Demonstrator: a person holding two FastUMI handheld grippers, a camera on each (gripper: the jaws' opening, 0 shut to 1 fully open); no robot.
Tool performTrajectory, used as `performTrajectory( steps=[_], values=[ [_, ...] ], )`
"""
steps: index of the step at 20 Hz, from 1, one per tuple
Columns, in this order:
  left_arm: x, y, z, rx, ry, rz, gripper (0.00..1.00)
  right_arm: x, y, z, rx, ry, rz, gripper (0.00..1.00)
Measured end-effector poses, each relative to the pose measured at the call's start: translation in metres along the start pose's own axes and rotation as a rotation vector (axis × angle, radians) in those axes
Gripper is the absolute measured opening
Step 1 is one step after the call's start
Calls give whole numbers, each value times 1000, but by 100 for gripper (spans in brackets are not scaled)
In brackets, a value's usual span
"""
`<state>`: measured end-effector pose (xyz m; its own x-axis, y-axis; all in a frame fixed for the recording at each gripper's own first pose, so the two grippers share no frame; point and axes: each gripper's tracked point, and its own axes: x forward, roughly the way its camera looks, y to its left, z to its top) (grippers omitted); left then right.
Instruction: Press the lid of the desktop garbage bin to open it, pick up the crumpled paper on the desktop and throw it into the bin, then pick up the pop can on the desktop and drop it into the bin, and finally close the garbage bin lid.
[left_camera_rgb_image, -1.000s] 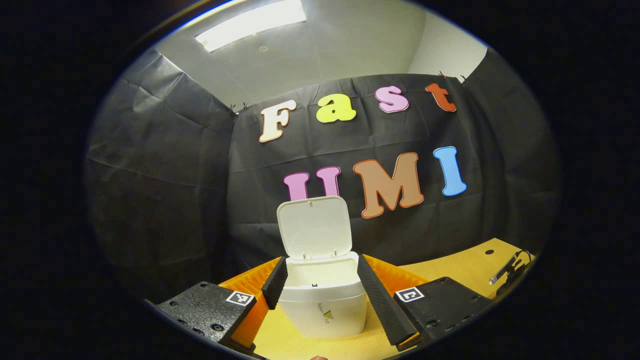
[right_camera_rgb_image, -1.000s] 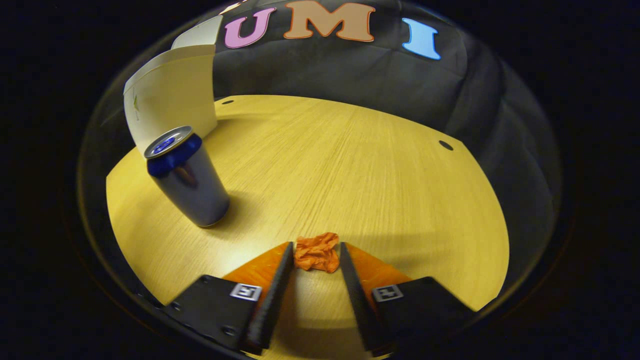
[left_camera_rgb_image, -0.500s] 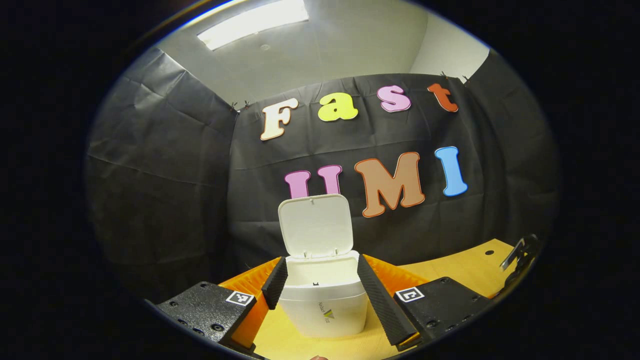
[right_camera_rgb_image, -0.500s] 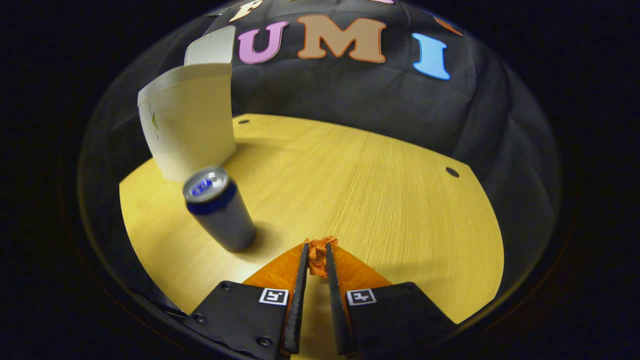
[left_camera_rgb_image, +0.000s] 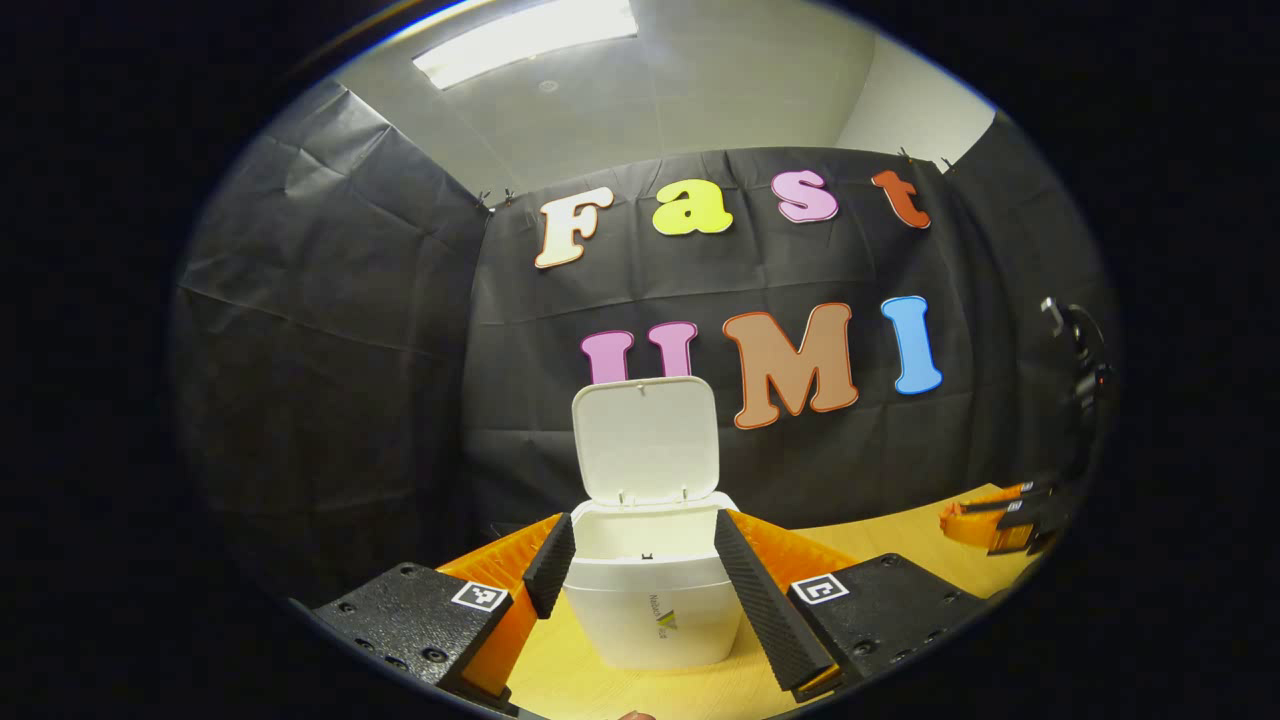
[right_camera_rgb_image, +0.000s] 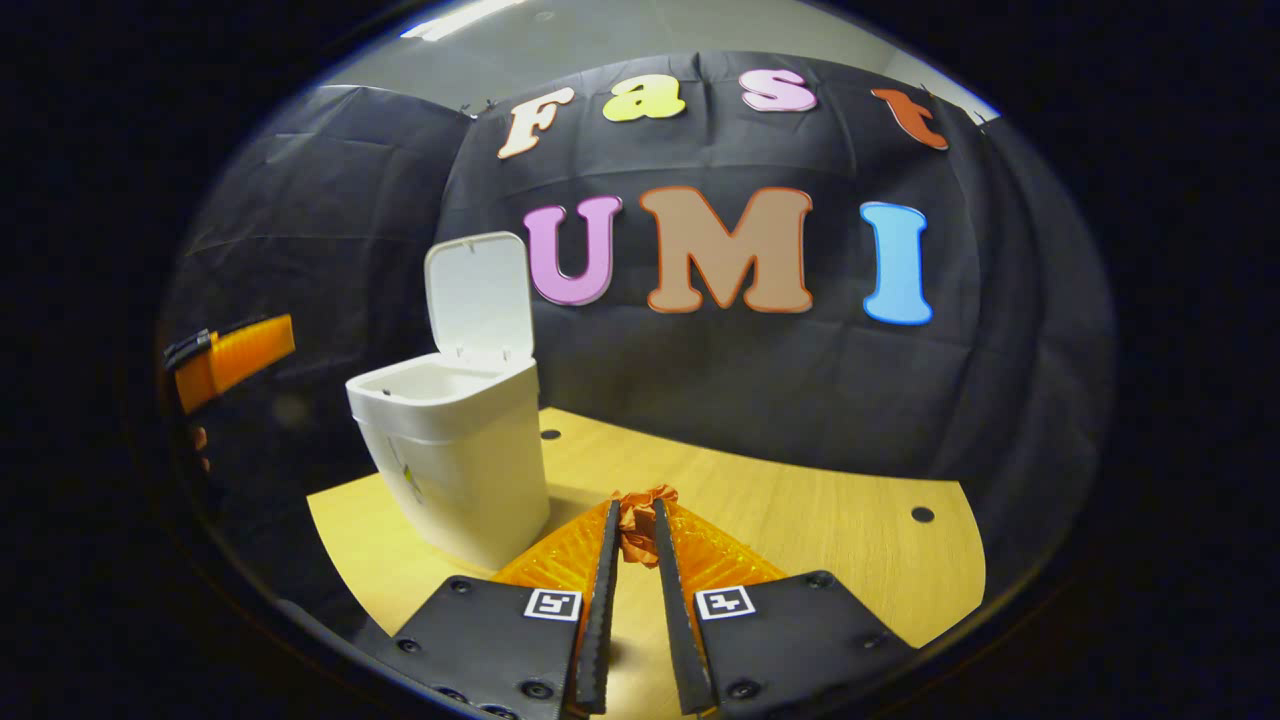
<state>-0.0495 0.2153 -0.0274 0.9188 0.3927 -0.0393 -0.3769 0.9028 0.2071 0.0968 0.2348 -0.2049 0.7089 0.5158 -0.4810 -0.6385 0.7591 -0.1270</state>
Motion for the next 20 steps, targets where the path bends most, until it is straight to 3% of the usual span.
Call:
performTrajectory(
  steps=[4, 9, 15, 20],
  values=[
    [-4, 29, -9, -5, 14, 35, 87, 12, 55, 56, -31, -94, 90, 27],
    [-1, 64, -22, -14, 36, 62, 87, 52, 115, 97, -95, -153, 174, 28],
    [1, 94, -44, -23, 81, 48, 87, 111, 175, 115, -90, -137, 224, 29],
    [1, 113, -51, -30, 94, 51, 87, 144, 206, 110, -127, -96, 217, 29]
  ],
)
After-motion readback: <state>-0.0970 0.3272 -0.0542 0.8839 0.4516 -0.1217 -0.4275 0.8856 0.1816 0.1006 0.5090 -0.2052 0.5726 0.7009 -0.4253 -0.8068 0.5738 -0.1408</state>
